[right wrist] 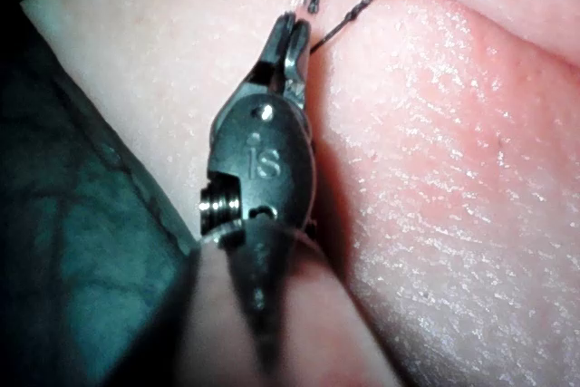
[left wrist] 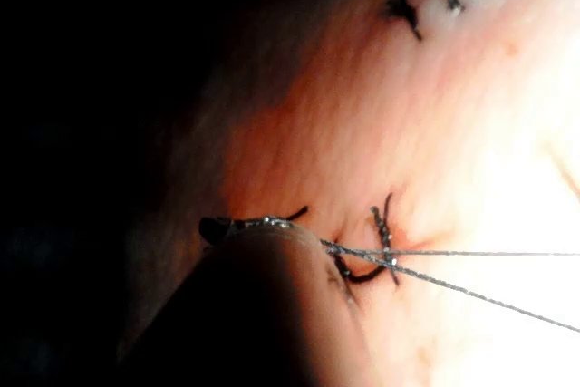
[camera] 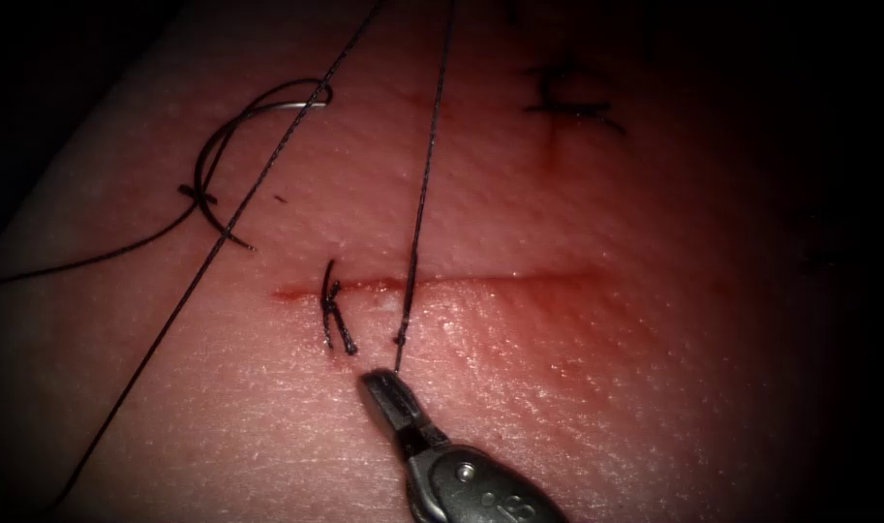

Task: Wound Closure
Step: Pull downward on right driver and upward on left hand

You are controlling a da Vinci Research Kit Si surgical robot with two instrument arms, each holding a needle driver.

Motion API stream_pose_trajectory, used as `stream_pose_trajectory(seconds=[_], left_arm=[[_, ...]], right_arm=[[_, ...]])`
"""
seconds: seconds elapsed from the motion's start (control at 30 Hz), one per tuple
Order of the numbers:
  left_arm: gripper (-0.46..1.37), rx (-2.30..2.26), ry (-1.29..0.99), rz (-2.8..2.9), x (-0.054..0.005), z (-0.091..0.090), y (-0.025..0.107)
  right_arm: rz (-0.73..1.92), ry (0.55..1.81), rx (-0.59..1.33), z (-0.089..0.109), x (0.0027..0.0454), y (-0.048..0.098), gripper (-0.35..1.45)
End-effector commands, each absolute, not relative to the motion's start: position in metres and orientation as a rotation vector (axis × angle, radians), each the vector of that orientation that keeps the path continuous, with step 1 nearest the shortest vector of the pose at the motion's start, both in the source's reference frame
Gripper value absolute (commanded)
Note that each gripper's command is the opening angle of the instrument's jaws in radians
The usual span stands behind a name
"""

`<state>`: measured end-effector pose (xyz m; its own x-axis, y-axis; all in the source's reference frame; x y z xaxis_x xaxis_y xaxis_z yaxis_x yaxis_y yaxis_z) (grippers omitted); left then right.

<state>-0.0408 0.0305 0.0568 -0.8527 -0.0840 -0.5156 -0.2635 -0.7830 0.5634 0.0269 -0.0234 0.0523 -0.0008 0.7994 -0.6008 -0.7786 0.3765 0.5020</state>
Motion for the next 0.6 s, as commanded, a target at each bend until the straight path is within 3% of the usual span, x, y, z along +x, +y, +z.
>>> stream_pose_trajectory(seconds=[0.03, 0.6], left_arm=[[-0.35, -0.803, 0.99, 2.76, -0.041, 0.0568, 0.0307], [-0.35, -0.733, 1.023, 2.75, -0.0439, 0.0567, 0.0335]], right_arm=[[1.237, 0.953, 0.035, 0.0524, 0.0271, -0.0235, -0.35], [1.205, 0.875, 0.1, 0.0514, 0.029, -0.0284, -0.35]])
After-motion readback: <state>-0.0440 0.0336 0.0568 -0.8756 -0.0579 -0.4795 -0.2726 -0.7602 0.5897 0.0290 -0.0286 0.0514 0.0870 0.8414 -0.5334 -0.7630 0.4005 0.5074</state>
